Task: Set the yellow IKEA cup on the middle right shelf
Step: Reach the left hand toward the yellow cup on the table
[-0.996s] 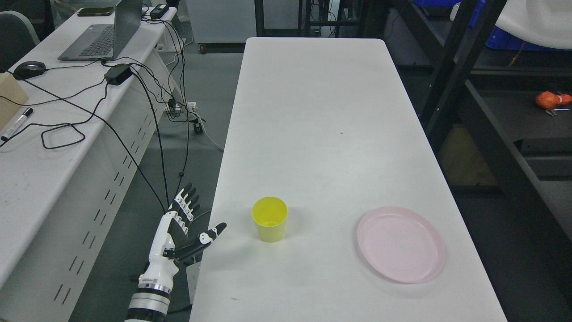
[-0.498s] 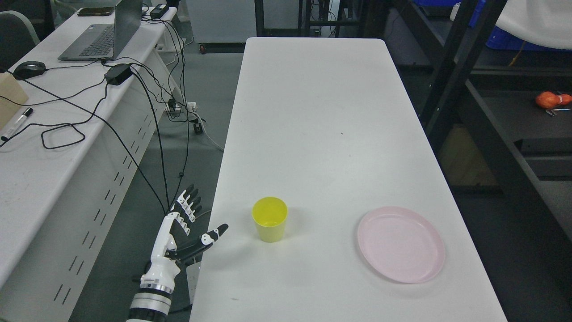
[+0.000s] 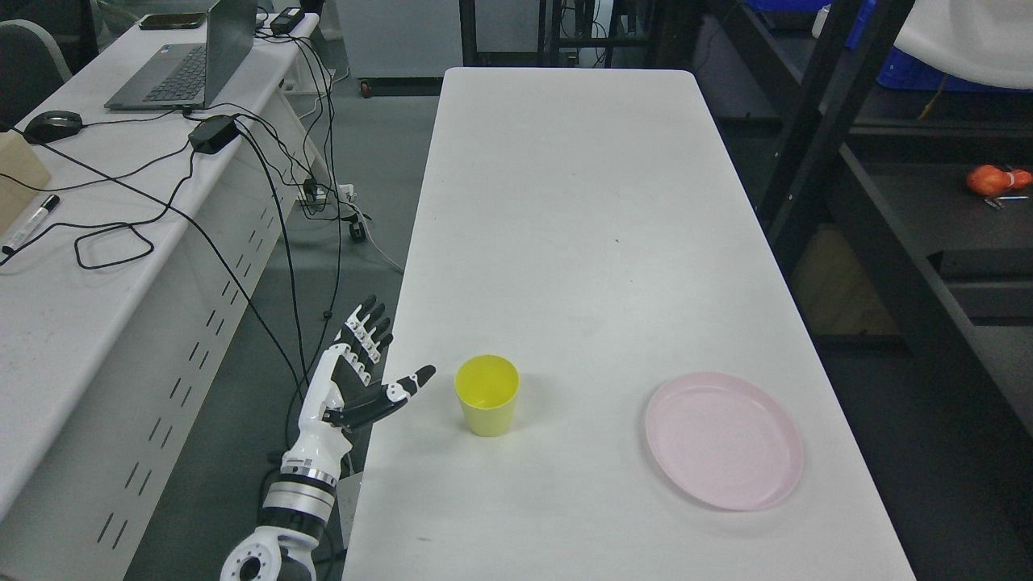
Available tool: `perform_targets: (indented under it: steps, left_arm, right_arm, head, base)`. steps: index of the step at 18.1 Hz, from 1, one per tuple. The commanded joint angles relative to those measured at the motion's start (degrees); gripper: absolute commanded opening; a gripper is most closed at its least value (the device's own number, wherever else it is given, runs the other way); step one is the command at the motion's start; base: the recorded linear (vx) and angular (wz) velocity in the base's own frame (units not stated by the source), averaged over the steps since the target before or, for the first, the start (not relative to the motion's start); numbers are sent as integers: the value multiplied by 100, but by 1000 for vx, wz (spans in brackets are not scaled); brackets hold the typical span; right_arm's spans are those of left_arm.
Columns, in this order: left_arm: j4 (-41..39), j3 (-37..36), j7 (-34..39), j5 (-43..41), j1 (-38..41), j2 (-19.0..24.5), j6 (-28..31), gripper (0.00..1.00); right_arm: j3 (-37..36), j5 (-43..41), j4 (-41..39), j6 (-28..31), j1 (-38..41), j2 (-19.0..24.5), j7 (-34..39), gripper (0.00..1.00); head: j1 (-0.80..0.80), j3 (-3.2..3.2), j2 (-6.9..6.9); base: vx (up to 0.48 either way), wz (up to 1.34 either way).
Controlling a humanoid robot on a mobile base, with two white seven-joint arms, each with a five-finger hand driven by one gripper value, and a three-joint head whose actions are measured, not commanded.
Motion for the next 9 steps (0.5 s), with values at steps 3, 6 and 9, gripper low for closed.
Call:
perform_targets:
  steps: [3,6,9]
  left_arm:
    - [764,-1050,-16,385,-499,100,48,95]
    - [887,-1402,-16,439,-499,100,48,95]
    - [949,-1631,-130,439,-508,100,48,96]
  right_arm:
    - [97,-141,0,1,79,-100,4,99]
    - [97,-141,0,1,79,-100,4,99]
    - [97,-141,0,1,79,-100,4,99]
  head:
    - [0,0,0]
    - [0,0,0]
    - [0,0,0]
  base:
    - [0,0]
    - [0,0]
    - [0,0]
